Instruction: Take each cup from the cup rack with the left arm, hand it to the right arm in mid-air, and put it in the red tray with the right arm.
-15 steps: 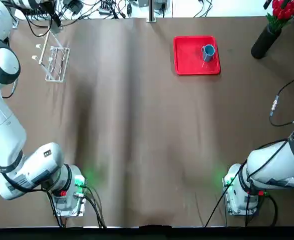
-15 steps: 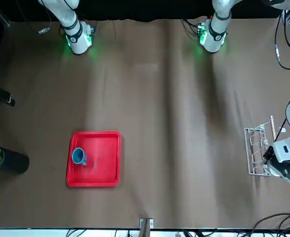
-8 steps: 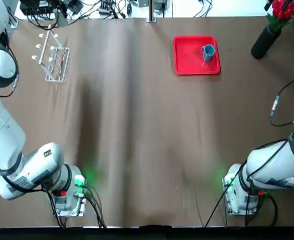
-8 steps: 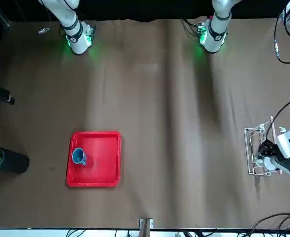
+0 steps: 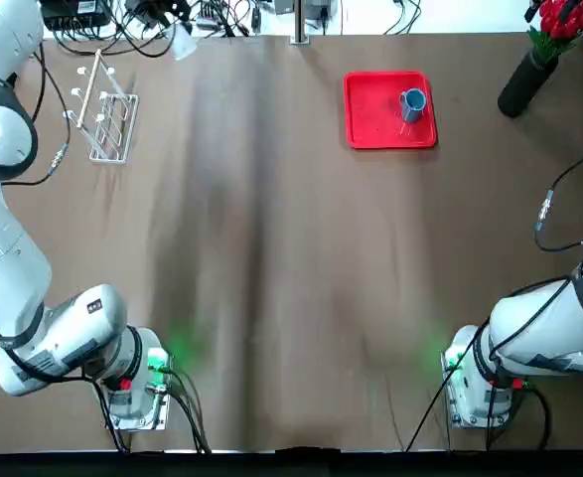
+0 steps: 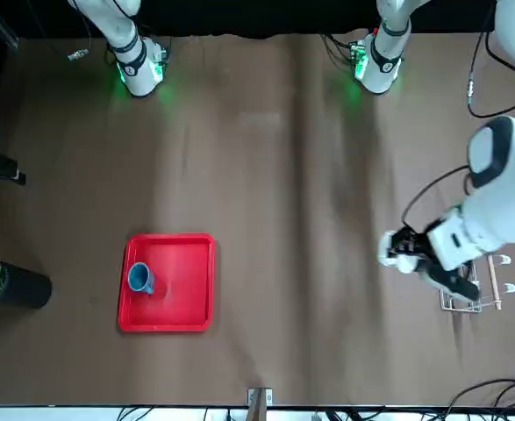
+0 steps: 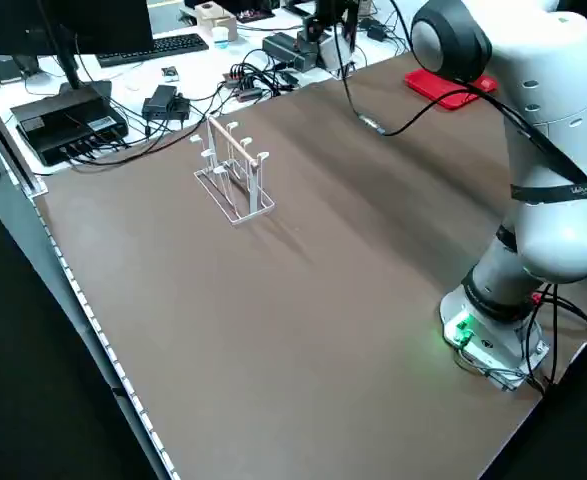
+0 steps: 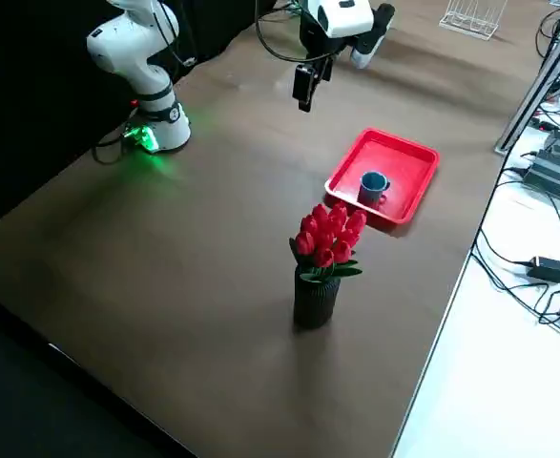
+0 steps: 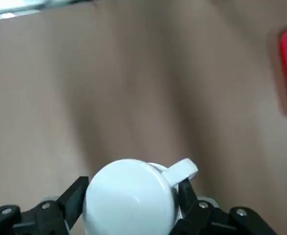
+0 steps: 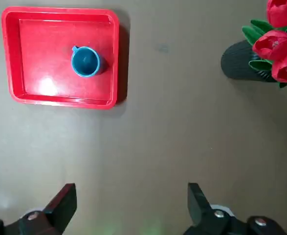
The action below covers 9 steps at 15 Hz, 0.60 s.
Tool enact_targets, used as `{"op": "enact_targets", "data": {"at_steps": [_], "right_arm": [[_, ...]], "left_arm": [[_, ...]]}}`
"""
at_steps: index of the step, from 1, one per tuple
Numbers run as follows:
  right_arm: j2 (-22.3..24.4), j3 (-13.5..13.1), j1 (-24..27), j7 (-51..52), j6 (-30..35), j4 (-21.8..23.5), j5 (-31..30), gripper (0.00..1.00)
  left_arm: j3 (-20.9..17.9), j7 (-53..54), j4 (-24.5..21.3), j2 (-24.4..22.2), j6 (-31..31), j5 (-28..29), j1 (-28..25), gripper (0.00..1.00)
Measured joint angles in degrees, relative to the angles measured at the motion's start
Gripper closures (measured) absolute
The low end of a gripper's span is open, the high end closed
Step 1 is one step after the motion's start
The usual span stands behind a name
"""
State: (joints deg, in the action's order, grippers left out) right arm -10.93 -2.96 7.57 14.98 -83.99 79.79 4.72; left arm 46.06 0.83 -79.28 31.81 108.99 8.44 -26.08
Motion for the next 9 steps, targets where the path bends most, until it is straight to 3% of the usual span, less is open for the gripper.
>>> {"op": "enact_targets", "data": {"at_steps": [6, 9], "right_arm": [[0.0, 0.1, 0.0, 0.0, 0.2, 0.1, 0.3, 0.0], [0.0, 0.1, 0.0, 0.0, 1.3, 0.3, 5.4, 0.0]], "left_arm": [[2.1, -11.7, -0.5, 1.7, 0.0, -9.5, 7.1, 0.21], [2.1, -15.7, -0.5, 4.0, 0.3, -19.0, 10.5, 0.21]]}}
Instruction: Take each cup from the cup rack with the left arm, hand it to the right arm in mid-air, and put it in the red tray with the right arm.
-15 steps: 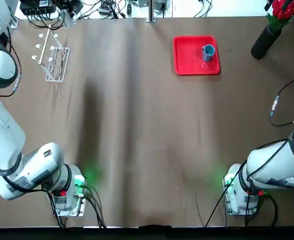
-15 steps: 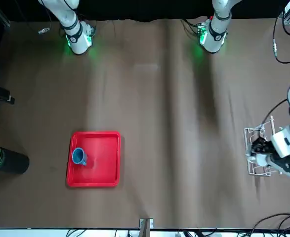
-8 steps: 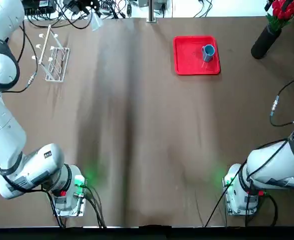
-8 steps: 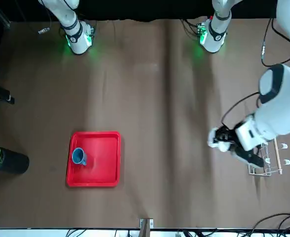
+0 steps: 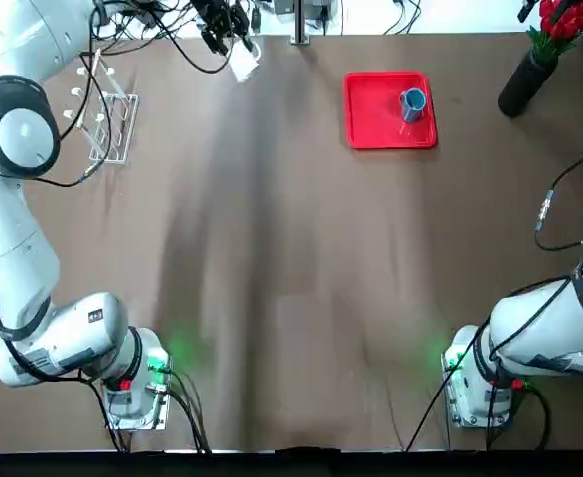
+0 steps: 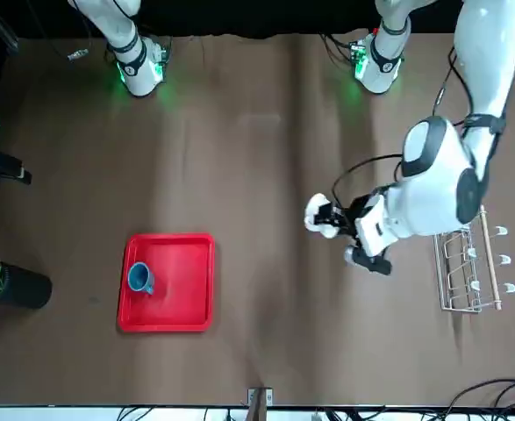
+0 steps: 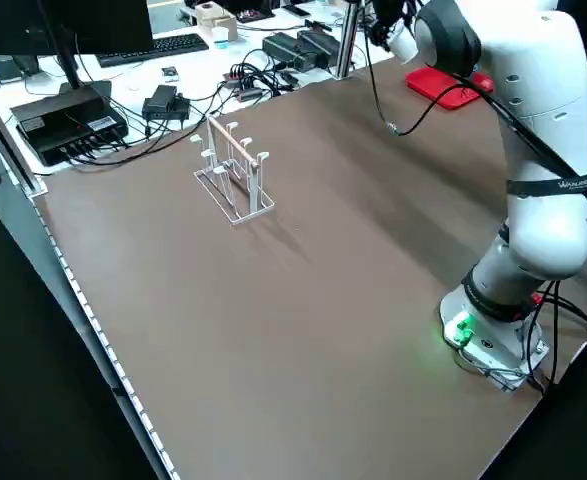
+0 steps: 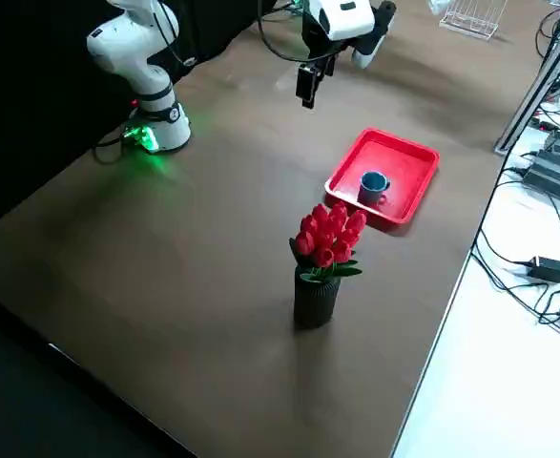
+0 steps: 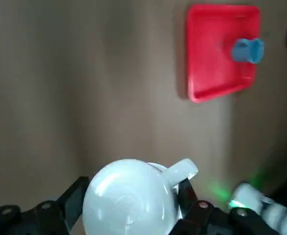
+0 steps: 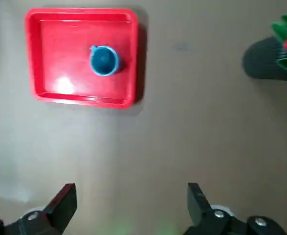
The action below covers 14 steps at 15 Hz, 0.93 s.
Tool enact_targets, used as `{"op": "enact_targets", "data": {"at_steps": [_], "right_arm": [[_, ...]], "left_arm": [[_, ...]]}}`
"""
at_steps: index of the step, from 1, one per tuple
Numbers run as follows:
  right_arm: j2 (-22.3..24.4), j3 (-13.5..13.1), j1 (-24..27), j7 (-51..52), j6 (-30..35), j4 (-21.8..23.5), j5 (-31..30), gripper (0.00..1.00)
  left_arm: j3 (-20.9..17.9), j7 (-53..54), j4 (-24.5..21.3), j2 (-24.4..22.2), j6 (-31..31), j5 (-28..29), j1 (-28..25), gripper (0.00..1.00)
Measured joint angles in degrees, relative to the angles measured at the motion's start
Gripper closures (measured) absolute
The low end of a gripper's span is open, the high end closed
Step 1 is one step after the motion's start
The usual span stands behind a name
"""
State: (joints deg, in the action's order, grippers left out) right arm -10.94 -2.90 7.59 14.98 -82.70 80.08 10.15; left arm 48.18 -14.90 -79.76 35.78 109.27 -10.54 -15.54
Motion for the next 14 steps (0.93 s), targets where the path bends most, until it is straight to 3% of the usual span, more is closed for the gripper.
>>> {"op": "enact_targets", "data": {"at_steps": [3, 6, 14], "right_arm": [[0.0, 0.0, 0.0, 0.0, 0.2, 0.0, 5.3, 0.0], [0.0, 0.1, 0.0, 0.0, 0.3, 0.0, 13.4, 0.0], [-0.5, 0.4, -0.3, -3.9, 1.4, 0.3, 31.0, 0.0]], "left_arm": [[0.1, -3.7, 0.1, 0.3, 2.6, -6.5, 1.4, 0.21], [0.1, -9.9, 0.2, 0.5, 10.4, -11.9, 3.3, 0.21], [0.1, -32.9, 0.1, 2.6, 33.3, -13.2, 12.3, 0.21]]}}
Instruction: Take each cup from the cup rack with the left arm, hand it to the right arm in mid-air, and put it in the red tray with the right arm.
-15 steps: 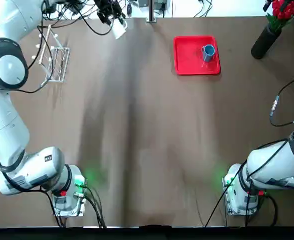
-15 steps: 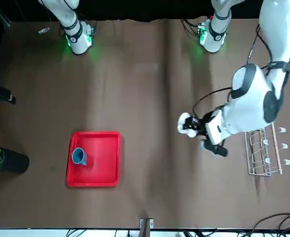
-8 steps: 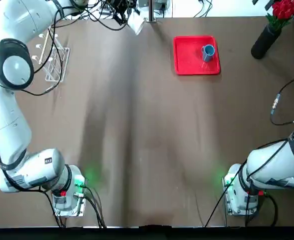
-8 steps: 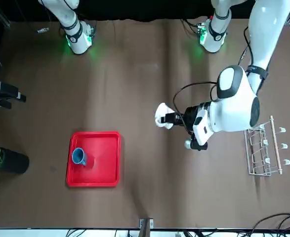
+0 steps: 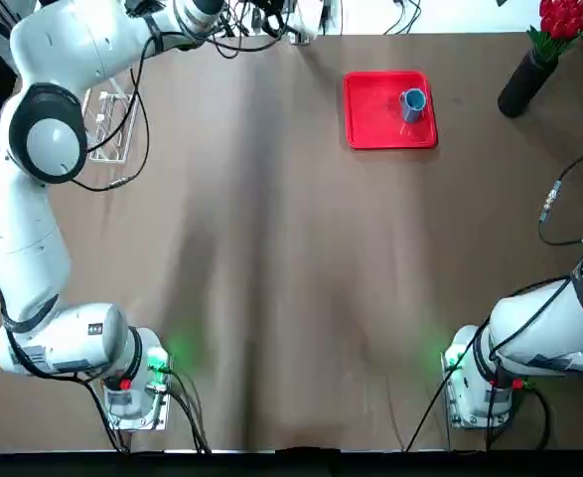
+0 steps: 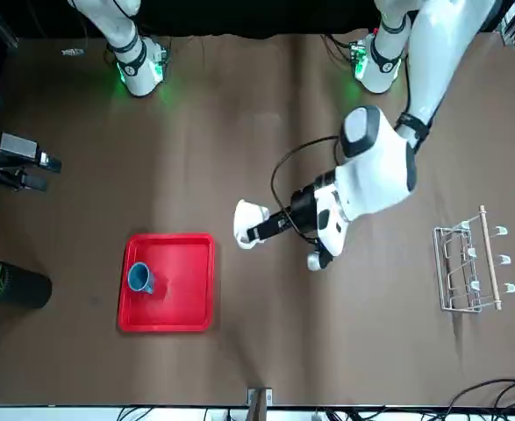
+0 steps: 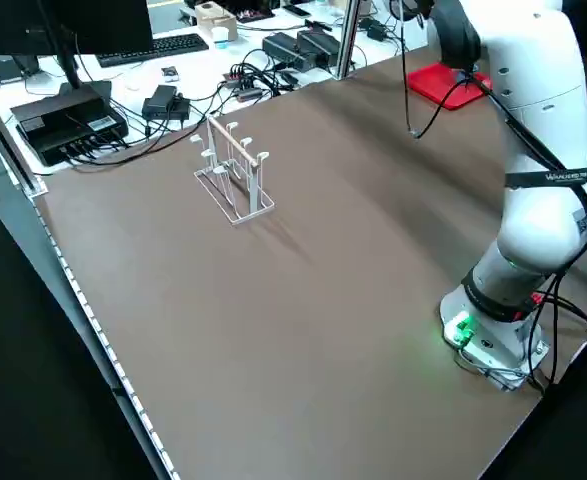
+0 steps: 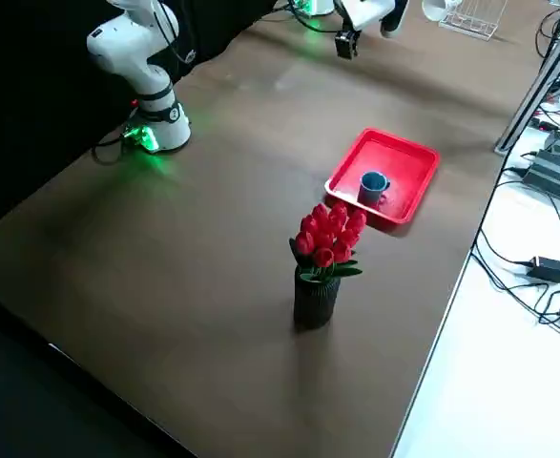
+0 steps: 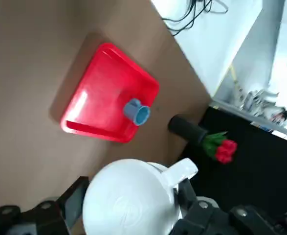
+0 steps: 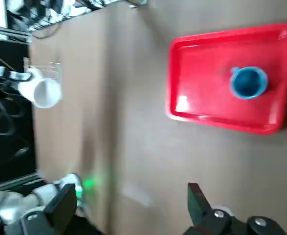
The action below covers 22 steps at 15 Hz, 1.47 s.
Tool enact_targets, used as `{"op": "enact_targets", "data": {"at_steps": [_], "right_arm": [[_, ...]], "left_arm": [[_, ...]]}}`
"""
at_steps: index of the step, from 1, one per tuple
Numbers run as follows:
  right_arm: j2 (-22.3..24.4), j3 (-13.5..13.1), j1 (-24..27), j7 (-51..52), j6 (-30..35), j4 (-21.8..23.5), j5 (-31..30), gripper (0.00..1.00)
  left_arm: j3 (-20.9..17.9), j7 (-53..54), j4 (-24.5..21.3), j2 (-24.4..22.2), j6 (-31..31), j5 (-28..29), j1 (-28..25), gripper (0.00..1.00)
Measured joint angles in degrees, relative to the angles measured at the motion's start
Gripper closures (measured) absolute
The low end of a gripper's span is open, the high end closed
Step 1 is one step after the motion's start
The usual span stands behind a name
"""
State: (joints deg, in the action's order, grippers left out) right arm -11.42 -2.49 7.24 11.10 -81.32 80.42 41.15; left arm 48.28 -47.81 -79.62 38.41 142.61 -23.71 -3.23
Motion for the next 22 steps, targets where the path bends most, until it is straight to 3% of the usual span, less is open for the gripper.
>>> {"op": "enact_targets", "data": {"at_steps": [8, 13, 17, 19, 22], "right_arm": [[-6.4, 0.5, -6.6, -6.2, -3.6, 0.4, 12.0, 0.0], [-7.2, 0.6, -11.1, -11.3, -10.2, 0.3, 21.1, 0.04], [-7.7, 0.7, -13.8, -11.8, -15.4, 0.4, 24.5, 0.12], [-8.4, 0.7, -15.6, -11.8, -18.8, 0.4, 24.8, 0.25], [-9.8, 0.7, -17.3, -11.8, -21.8, 0.4, 24.8, 0.3]], "left_arm": [[-0.5, -14.3, 1.4, 0.4, 11.8, 0.0, 4.9, 0.21], [-5.5, -16.5, 1.5, 1.0, 18.2, 0.0, 11.6, 0.21], [-8.7, -17.2, 1.5, 1.0, 20.9, 0.0, 15.4, 0.21], [-9.1, -17.5, 1.5, 1.0, 21.6, 0.0, 16.1, 0.21], [-9.2, -17.9, 1.6, 1.0, 21.8, 0.0, 16.2, 0.21]]}}
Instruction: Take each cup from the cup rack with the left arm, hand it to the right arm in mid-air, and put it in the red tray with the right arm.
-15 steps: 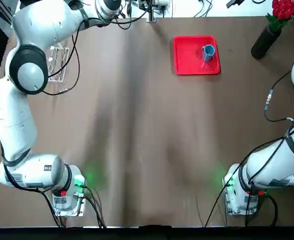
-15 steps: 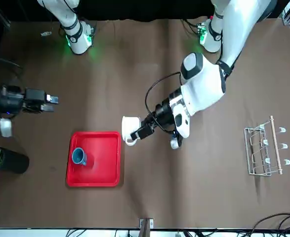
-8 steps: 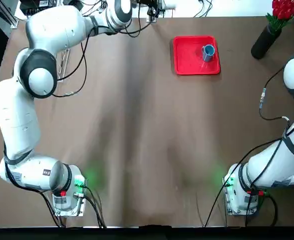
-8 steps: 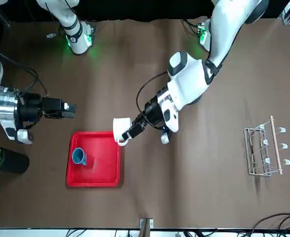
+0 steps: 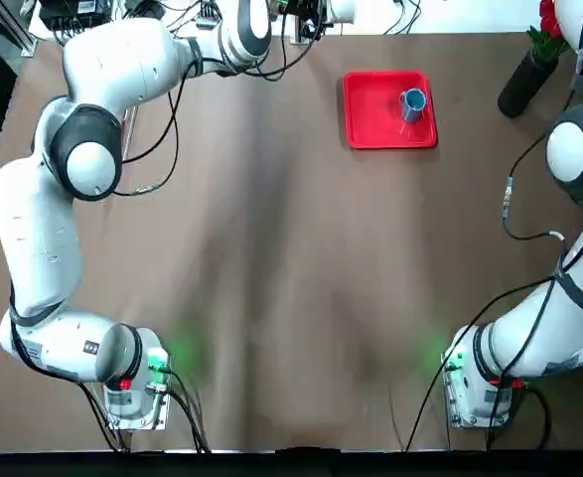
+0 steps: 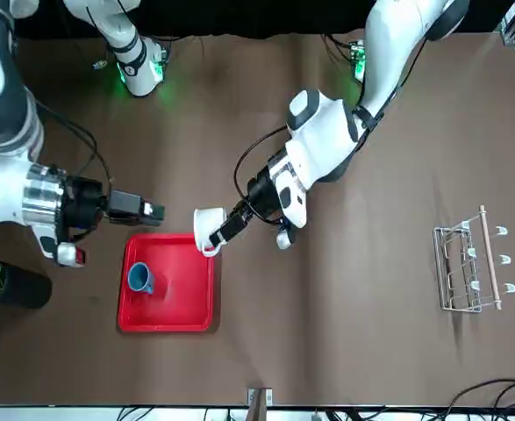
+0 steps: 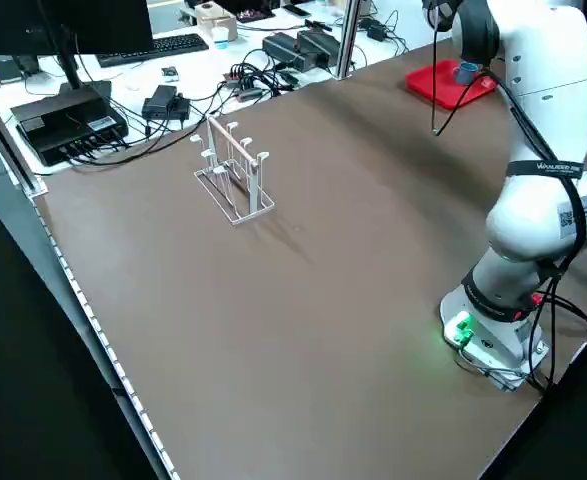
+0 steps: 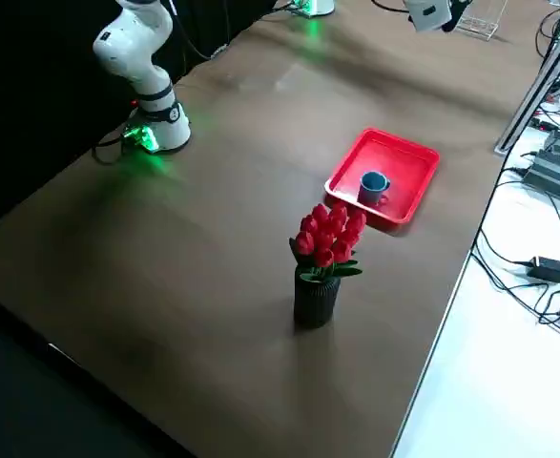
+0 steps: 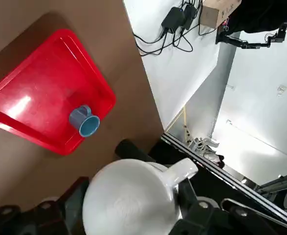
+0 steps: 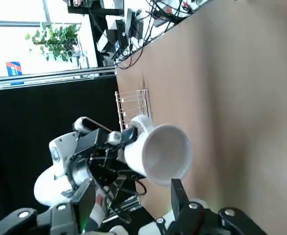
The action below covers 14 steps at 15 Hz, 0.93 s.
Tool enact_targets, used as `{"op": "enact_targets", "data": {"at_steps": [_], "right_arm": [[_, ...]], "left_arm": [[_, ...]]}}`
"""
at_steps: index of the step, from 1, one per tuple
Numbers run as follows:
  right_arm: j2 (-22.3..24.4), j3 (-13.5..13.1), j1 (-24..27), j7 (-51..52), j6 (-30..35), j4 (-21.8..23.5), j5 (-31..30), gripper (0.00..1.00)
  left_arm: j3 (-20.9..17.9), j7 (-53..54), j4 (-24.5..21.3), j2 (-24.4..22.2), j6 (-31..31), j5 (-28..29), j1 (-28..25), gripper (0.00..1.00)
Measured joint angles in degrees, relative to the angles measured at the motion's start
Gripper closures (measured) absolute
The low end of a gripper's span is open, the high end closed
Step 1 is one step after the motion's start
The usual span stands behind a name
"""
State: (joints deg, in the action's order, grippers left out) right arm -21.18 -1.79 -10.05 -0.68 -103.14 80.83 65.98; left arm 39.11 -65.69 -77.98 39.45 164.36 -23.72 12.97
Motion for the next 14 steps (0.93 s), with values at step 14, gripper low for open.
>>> {"op": "enact_targets", "data": {"at_steps": [14], "right_arm": [[-2.5, 0.1, -4.2, 0.0, -7.6, -0.2, 0.4, 0.47]], "left_arm": [[-0.3, -0.5, 1.5, 0.0, 0.4, 0.0, 0.3, 0.21]]}}
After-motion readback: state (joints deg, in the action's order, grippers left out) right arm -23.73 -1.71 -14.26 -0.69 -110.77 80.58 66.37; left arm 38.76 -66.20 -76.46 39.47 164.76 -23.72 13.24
